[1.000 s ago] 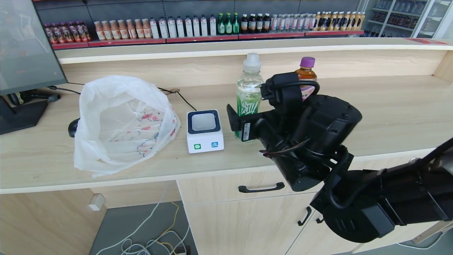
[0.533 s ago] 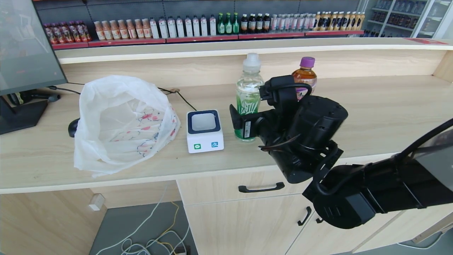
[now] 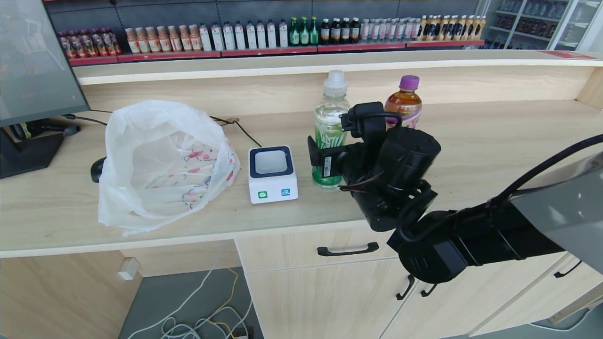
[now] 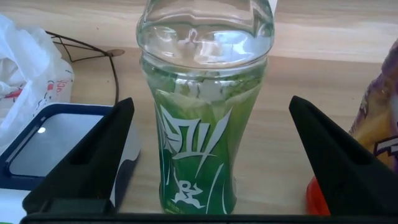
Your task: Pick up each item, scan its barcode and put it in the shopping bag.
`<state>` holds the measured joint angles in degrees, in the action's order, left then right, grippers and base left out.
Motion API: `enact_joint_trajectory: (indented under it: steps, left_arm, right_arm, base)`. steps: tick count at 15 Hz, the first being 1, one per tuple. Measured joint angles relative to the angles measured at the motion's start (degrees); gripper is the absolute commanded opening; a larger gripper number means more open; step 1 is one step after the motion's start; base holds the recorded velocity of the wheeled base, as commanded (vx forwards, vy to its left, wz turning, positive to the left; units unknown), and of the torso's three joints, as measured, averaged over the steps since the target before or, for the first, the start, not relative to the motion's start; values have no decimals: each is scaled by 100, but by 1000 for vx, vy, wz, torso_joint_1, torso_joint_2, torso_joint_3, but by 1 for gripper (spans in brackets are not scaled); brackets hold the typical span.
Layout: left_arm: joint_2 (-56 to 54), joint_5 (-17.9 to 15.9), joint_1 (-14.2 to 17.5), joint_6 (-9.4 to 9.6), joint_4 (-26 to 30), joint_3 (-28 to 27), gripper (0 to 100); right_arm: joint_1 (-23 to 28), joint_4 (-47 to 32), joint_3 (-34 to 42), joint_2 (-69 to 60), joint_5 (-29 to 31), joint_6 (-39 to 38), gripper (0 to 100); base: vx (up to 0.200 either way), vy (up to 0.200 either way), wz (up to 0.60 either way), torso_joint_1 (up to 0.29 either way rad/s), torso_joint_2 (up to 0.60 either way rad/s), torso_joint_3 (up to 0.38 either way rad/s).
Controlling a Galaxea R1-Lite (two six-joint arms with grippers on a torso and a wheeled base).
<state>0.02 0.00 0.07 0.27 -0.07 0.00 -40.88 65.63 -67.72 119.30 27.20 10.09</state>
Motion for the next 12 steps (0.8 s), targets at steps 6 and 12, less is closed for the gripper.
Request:
enact_joint_trajectory:
  steps: [6, 12]
  left_arm:
    - [0, 2, 0, -2, 0, 0, 100]
    - [0, 2, -2, 0, 0, 0, 100]
  right_arm:
    - [48, -49, -345, 201, -49, 16, 100]
    - [91, -60, -756, 457, -51, 24, 100]
  base:
    - [0, 0, 0, 0, 0, 0]
    - [0, 0, 0, 0, 0, 0]
